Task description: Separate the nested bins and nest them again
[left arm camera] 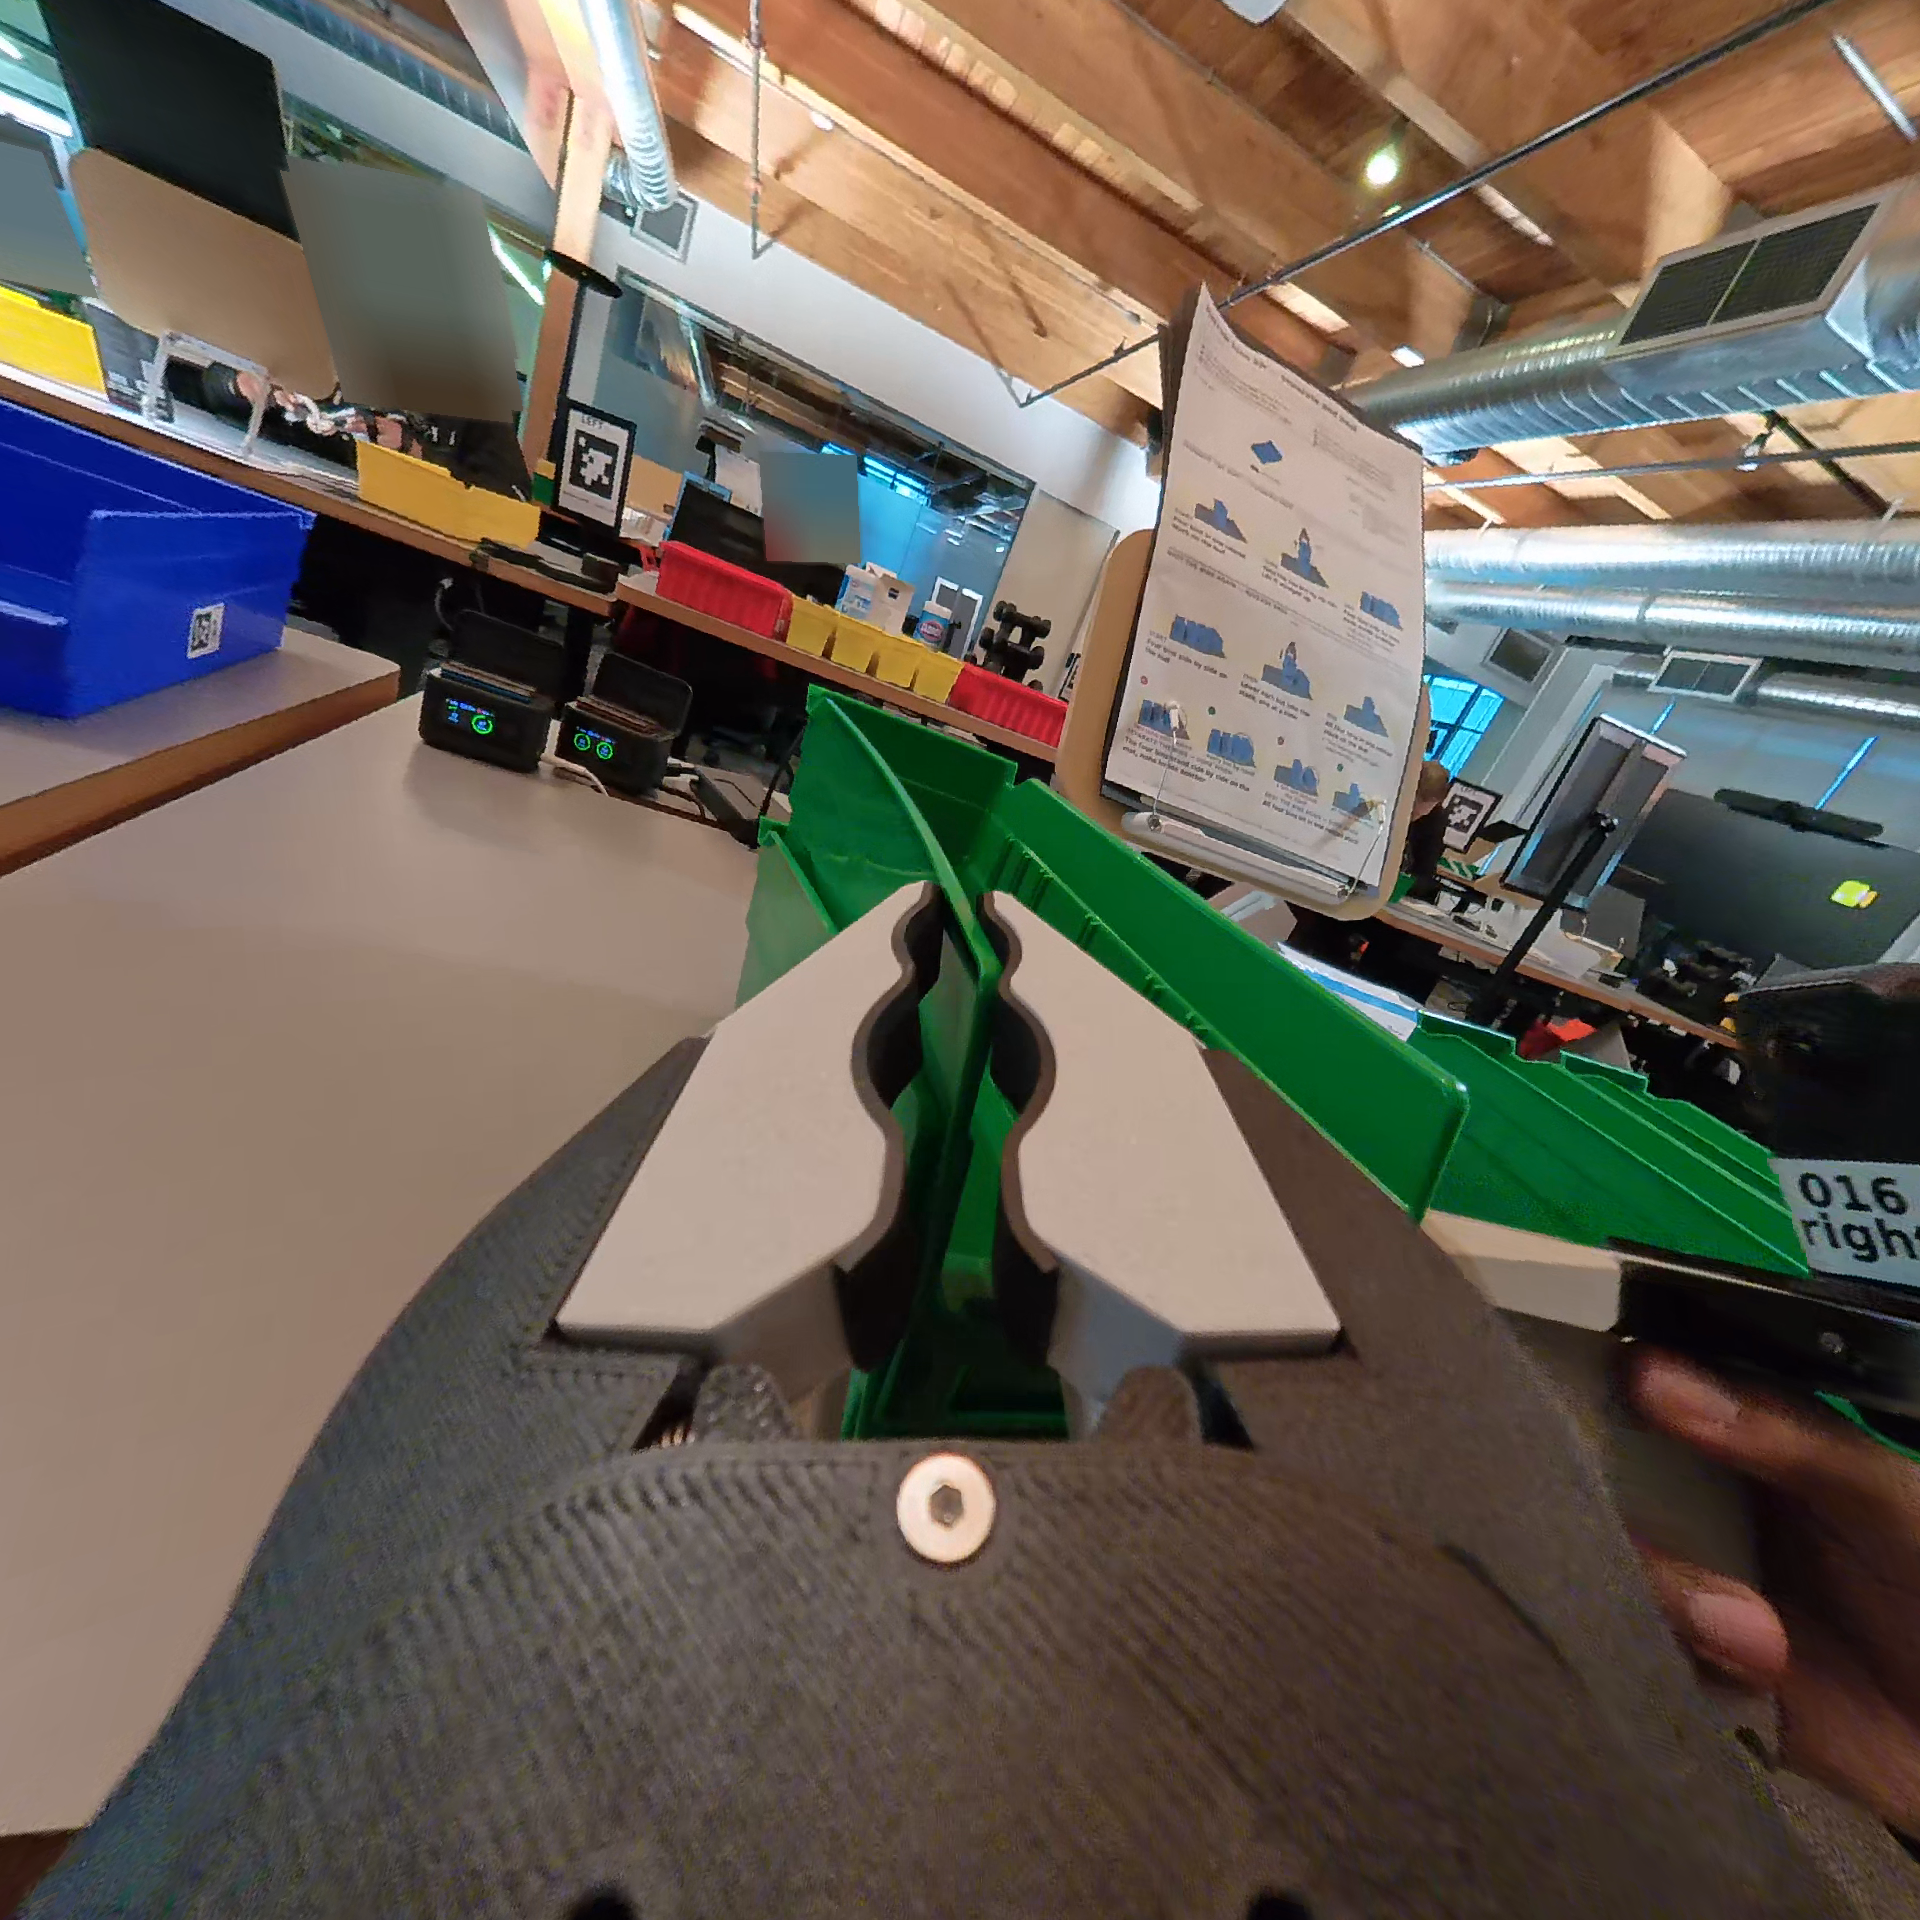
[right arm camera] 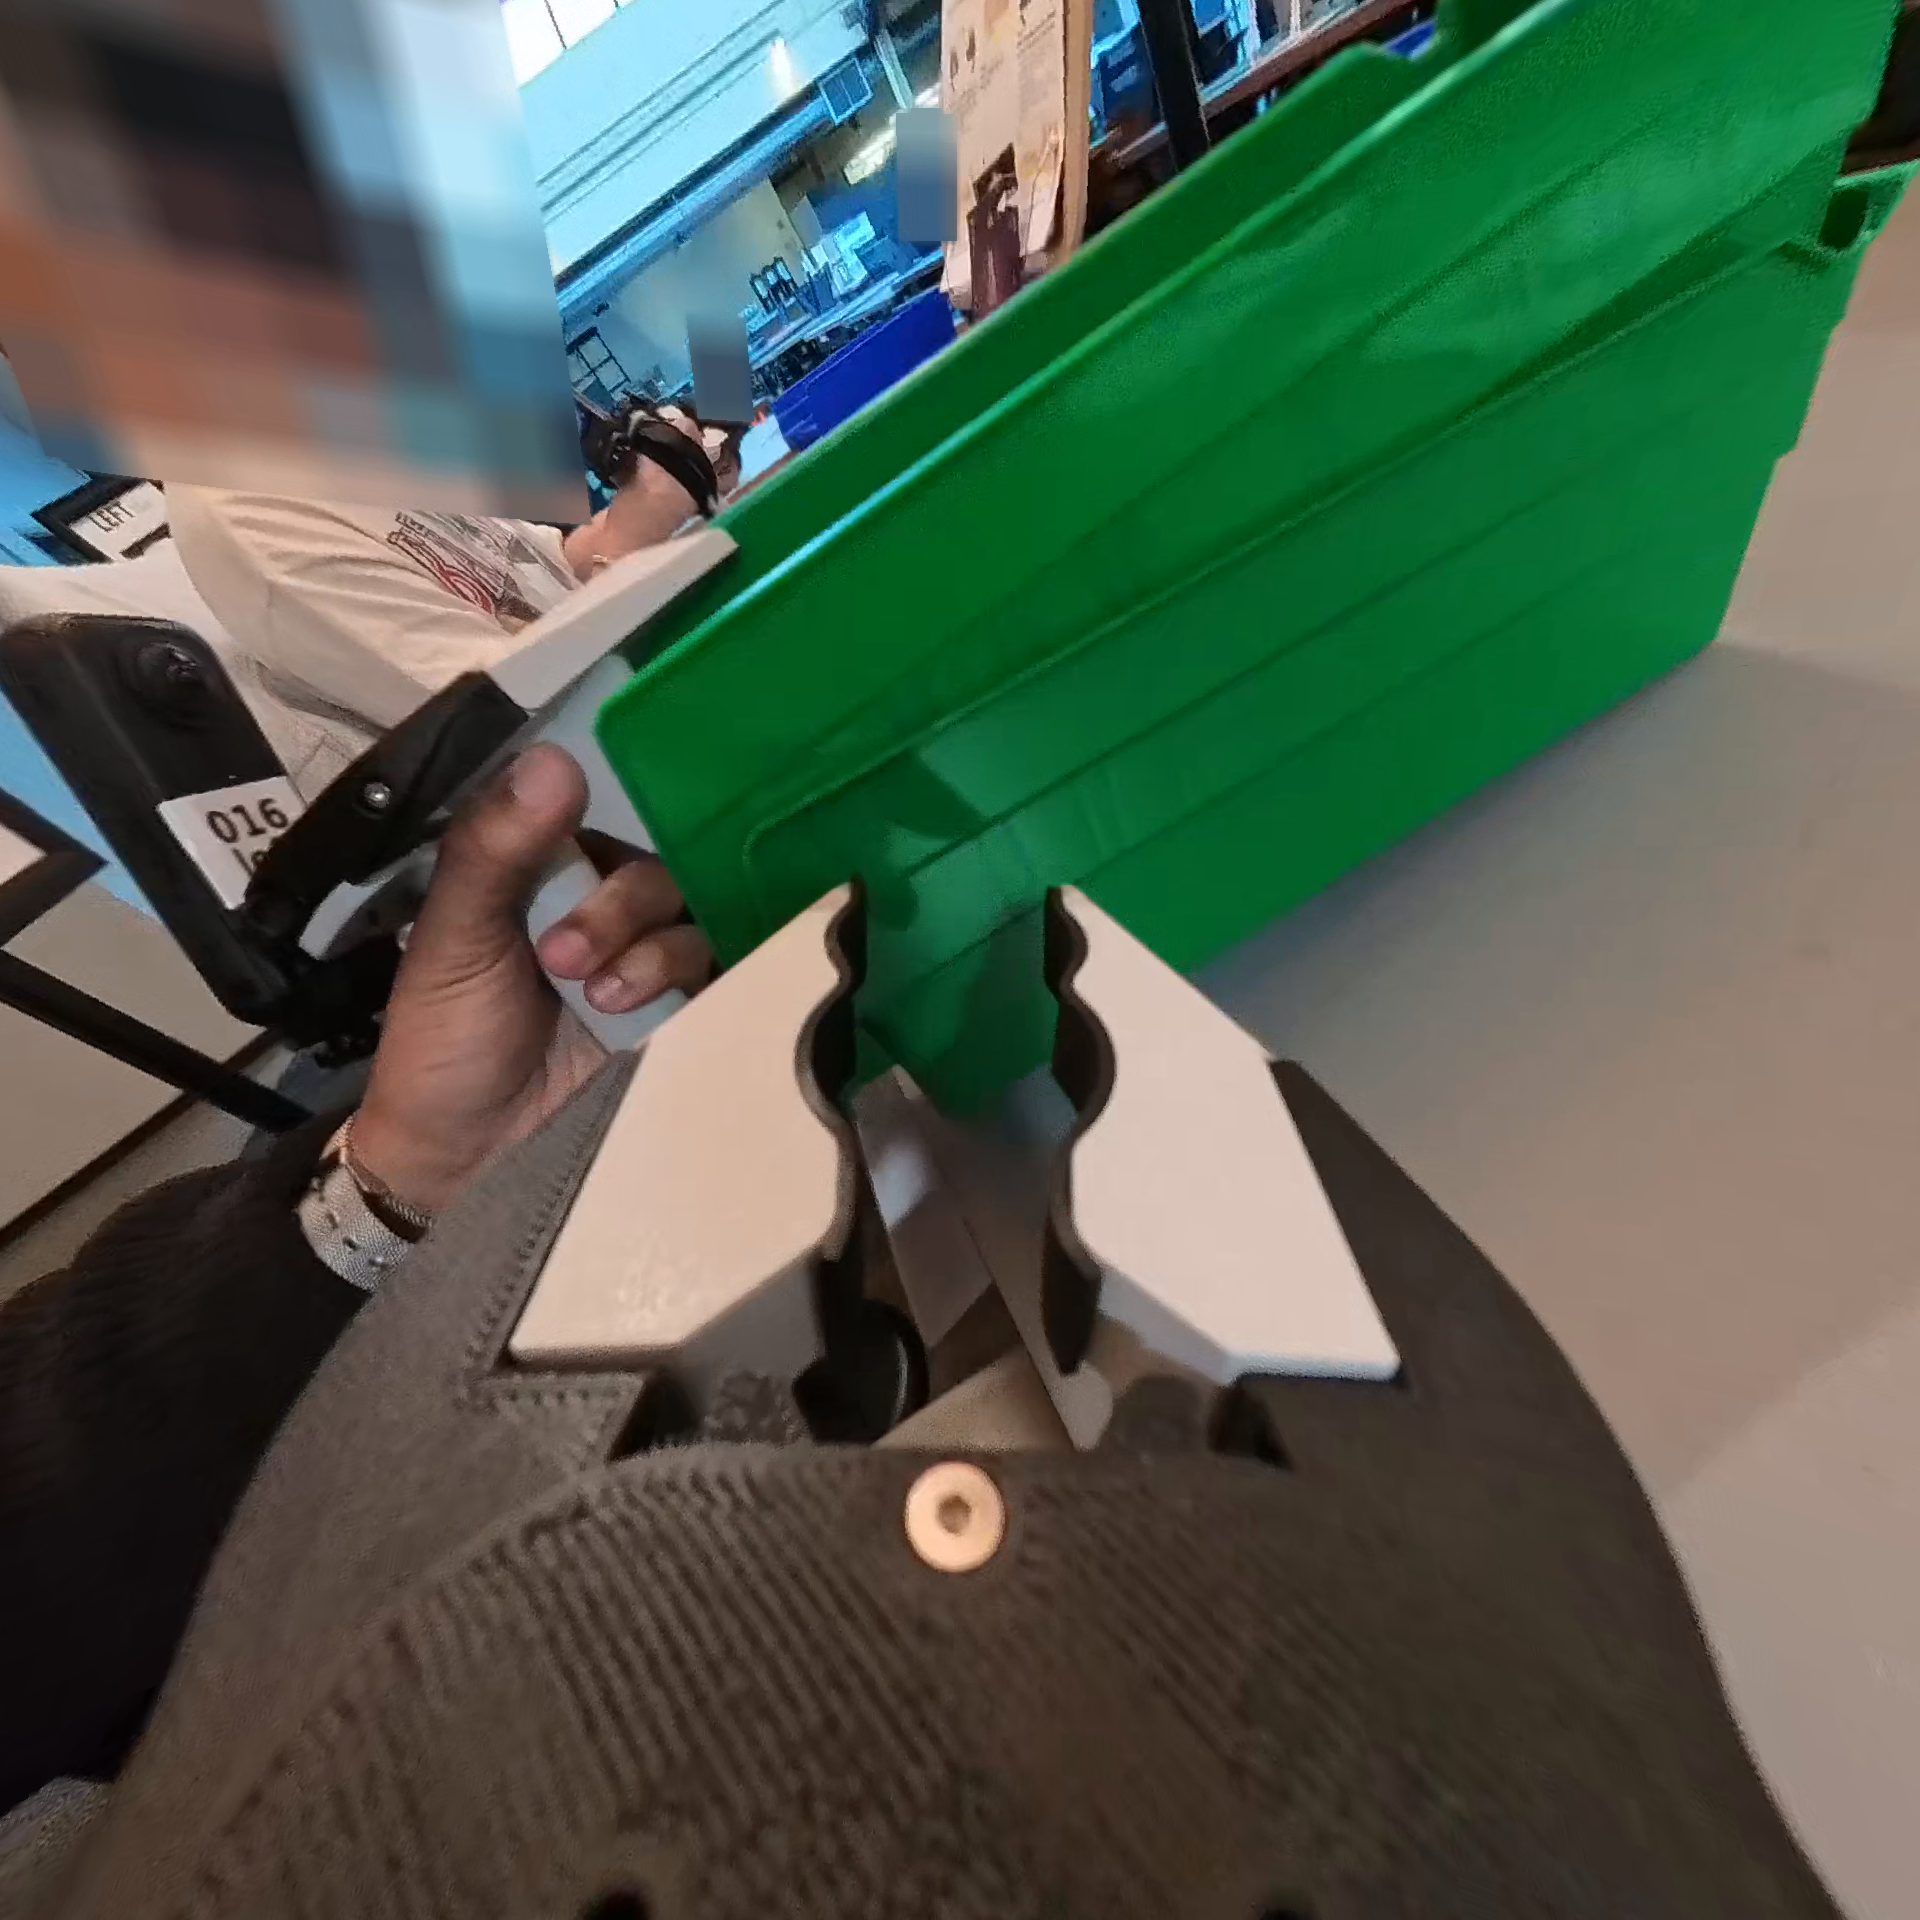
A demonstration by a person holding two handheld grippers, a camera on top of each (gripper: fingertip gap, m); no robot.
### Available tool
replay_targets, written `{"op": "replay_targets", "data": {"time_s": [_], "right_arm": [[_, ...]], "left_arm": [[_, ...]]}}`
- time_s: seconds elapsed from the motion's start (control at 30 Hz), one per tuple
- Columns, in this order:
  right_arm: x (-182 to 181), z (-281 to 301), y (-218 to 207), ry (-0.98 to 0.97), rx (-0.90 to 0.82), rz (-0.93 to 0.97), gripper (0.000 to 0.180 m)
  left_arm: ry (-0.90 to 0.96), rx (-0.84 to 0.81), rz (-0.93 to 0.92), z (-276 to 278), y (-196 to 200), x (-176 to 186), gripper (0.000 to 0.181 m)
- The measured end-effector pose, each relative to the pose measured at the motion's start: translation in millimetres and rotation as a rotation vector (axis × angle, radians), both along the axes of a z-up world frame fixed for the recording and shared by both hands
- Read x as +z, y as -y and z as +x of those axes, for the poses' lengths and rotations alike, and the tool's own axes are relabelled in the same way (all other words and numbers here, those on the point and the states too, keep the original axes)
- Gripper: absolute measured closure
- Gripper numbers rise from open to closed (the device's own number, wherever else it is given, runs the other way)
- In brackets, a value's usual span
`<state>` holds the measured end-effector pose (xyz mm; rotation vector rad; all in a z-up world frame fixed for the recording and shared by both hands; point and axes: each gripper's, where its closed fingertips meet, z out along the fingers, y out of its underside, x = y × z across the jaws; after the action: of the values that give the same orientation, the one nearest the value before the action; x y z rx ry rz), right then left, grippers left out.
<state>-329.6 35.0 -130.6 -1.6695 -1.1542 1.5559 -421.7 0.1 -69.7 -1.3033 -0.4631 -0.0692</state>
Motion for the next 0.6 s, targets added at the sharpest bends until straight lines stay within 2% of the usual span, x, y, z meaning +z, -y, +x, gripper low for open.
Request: {"op": "replay_targets", "data": {"time_s": [0.17, 0.3, 0.43, 0.5, 0.6], "right_arm": [[1.4, 2.5, -4.2, -0.017, 0.006, -0.05, 0.144], [24.5, 6.4, -4.0, -0.11, 0.012, -0.083, 0.143], [31.7, 6.6, 10.4, -0.13, 0.047, -0.055, 0.14], [27.5, 4.9, 14.4, -0.105, 0.035, -0.022, 0.144], [19.5, 4.1, 13.6, -0.068, 0.027, 0.023, 0.138]], "left_arm": [[-0.011, 0.001, 0.03, 0.7, 3.3, 11.0, 0.179], [-0.018, 0.009, 0.038, -0.3, 5.9, 14.2, 0.179], [-0.022, 0.011, 0.037, 1.6, 5.2, 14.2, 0.179], [-0.028, 0.017, 0.033, 2.4, 5.0, 14.1, 0.179], [-0.011, 0.014, 0.037, 0.2, 6.3, 14.2, 0.179]]}}
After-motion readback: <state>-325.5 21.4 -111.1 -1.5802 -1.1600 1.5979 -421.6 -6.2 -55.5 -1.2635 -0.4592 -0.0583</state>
